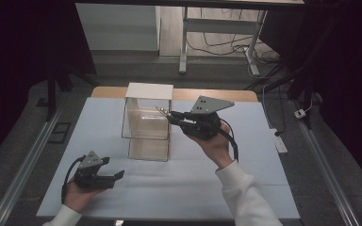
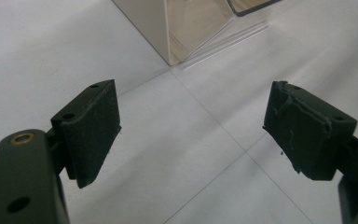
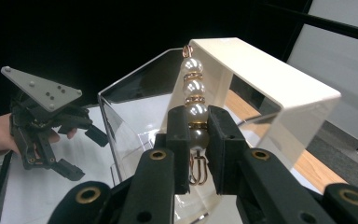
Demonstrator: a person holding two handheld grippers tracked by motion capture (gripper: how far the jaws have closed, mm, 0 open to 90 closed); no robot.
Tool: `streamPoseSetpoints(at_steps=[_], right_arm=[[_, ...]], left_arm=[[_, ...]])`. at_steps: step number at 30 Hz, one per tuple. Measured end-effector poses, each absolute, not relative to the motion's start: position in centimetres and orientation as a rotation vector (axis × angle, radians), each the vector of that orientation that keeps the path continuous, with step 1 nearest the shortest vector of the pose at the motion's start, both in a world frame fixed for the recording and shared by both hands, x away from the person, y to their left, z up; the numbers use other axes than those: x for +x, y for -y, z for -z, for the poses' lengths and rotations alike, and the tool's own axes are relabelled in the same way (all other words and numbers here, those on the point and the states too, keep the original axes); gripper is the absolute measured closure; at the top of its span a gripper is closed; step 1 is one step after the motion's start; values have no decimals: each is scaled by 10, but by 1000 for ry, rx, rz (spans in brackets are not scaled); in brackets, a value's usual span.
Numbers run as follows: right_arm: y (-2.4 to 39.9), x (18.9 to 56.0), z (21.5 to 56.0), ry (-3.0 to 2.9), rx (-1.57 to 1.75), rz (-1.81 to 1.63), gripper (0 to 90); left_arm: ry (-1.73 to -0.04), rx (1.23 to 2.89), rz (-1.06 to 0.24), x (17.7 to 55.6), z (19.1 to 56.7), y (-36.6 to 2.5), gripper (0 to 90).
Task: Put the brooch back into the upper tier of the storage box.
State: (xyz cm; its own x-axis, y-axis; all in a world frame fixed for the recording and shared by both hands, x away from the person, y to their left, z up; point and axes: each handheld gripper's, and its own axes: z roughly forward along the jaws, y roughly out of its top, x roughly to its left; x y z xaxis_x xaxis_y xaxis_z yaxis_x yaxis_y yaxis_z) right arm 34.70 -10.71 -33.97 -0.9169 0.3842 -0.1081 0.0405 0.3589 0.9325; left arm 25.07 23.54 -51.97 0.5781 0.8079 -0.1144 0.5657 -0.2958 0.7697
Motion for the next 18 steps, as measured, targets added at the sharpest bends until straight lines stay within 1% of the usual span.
streamPoseSetpoints(at_steps=[18], right_arm=[[76,353,343,-2359,333,-1553,786]], left_arm=[[-1096,1995,-379,251,520,-236,183]])
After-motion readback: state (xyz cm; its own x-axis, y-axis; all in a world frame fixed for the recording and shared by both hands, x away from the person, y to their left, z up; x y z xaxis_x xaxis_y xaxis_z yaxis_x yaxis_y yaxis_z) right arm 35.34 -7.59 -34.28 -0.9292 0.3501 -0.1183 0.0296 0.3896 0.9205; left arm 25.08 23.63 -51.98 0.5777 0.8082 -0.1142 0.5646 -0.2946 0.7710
